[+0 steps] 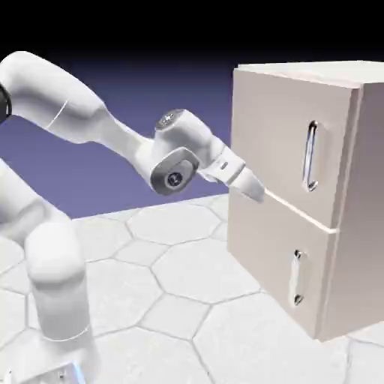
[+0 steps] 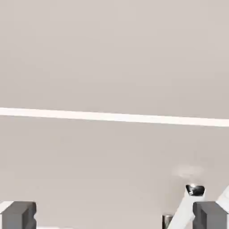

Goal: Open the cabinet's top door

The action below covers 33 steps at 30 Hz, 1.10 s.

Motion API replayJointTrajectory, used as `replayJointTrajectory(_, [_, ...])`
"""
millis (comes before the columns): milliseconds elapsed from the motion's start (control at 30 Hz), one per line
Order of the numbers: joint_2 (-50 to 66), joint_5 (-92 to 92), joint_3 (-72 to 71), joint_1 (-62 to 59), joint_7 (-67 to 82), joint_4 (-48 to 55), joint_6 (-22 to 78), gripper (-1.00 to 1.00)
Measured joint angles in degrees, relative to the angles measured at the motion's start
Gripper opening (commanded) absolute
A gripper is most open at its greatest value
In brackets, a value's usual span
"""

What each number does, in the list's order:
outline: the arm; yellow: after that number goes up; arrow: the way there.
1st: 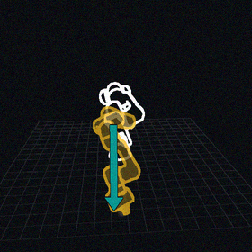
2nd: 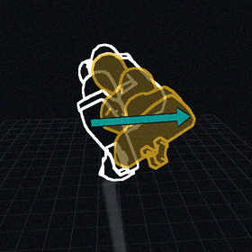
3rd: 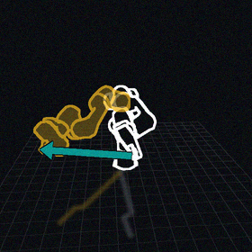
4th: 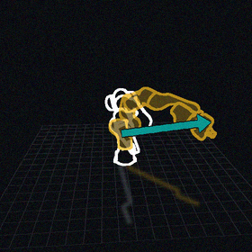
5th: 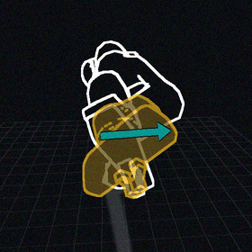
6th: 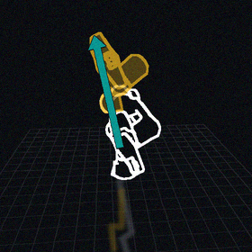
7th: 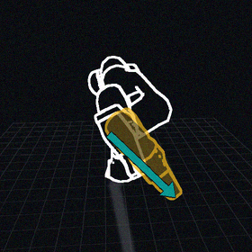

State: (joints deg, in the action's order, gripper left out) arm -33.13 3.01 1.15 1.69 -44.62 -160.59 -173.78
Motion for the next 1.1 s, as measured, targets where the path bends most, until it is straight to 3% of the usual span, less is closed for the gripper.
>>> replayJointTrajectory(1100, [-12.81, 82.23, 31.38, 27.29, -59.18, 11.15, 6.16, 0.00])
